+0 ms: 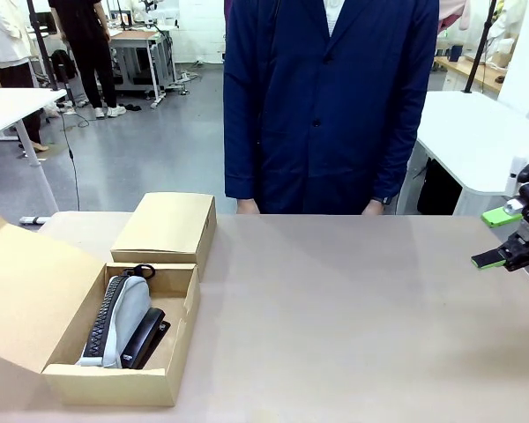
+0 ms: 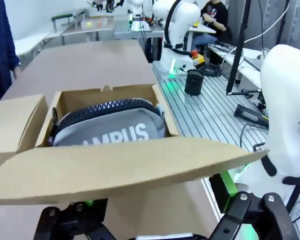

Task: Place items inside the box.
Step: Close the lid of the Mailer Box closest to the robot.

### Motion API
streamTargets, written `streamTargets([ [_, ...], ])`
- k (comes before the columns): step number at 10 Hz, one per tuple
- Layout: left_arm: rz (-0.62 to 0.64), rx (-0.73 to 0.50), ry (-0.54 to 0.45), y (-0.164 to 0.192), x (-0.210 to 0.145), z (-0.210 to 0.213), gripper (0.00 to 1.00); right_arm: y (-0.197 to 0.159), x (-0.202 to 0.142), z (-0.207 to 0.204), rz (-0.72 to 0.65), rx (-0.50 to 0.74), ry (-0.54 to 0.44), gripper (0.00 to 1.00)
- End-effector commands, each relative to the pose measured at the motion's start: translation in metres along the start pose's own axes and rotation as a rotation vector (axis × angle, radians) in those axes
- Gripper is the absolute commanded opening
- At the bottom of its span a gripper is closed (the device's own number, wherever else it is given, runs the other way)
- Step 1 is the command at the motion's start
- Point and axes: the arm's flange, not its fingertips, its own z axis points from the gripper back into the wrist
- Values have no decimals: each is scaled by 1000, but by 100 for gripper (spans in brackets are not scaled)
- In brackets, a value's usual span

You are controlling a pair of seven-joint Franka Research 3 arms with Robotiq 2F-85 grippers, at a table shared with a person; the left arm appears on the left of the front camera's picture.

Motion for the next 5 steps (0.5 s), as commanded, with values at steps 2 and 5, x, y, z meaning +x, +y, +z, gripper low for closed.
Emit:
streamTargets([
  [2,-60,51,-87,-3,23,-38,100,-1,3,-1,16,0,-7,100],
  [5,-81,-23,-51,-11,52,-103,100,-1,3,-1,16,0,-7,100],
])
